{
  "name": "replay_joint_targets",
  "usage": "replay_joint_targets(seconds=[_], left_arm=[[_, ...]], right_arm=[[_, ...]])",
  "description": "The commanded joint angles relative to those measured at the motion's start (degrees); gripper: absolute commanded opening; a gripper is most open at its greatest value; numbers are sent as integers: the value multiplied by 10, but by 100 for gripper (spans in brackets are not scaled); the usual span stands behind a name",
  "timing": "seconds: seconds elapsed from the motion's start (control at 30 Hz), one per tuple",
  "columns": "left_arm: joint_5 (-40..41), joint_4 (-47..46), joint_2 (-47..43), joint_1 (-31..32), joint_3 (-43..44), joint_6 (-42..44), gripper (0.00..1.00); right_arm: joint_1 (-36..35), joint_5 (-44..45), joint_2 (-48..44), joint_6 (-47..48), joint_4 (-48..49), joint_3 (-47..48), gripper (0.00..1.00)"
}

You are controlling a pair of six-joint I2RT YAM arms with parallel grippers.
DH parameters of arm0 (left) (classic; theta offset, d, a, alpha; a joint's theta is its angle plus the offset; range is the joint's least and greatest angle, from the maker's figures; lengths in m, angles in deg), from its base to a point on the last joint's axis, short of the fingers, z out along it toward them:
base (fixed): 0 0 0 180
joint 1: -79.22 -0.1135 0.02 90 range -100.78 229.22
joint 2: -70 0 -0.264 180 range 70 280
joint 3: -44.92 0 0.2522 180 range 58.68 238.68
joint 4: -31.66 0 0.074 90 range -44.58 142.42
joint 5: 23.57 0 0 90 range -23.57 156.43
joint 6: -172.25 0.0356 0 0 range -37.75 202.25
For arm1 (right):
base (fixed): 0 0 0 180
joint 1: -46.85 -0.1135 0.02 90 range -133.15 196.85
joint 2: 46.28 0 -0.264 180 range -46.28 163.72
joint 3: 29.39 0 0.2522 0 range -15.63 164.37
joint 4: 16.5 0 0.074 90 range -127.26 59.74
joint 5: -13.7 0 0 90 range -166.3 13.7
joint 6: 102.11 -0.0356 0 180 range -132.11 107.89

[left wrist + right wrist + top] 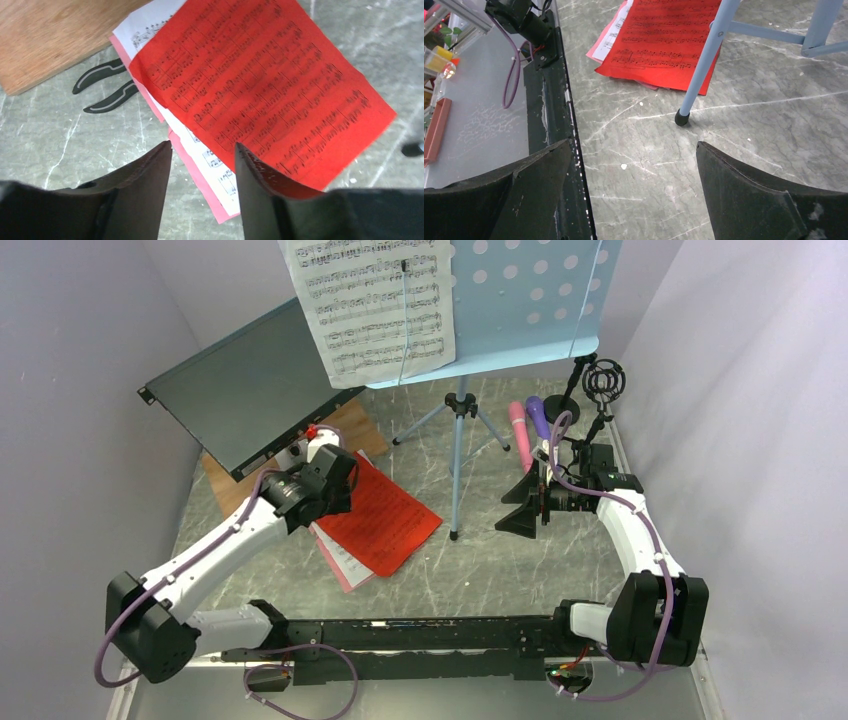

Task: Pack up the instrument practice props
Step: Place the sheet music at the center of the board.

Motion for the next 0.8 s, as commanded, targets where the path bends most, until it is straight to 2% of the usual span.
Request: replay_joint_targets(seconds=[0.0, 0.17, 0.33, 0.5, 0.77], left_arm=[[-101, -8, -52, -2, 14, 67, 59], [-212, -71, -115, -2, -9, 124, 72], [-265, -115, -169, -2, -6, 157, 87], [-273, -109, -172, -21, 36, 181, 92], [-400, -112, -144, -106, 145, 166, 95]], right_arm=[[-1, 2, 5, 14, 1, 25, 99], [-1, 6, 10, 23, -8, 29, 99], [-1, 8, 10, 25, -8, 29, 99], [-1, 10, 11, 26, -10, 29, 99], [-1, 10, 11, 33, -15, 30, 99]])
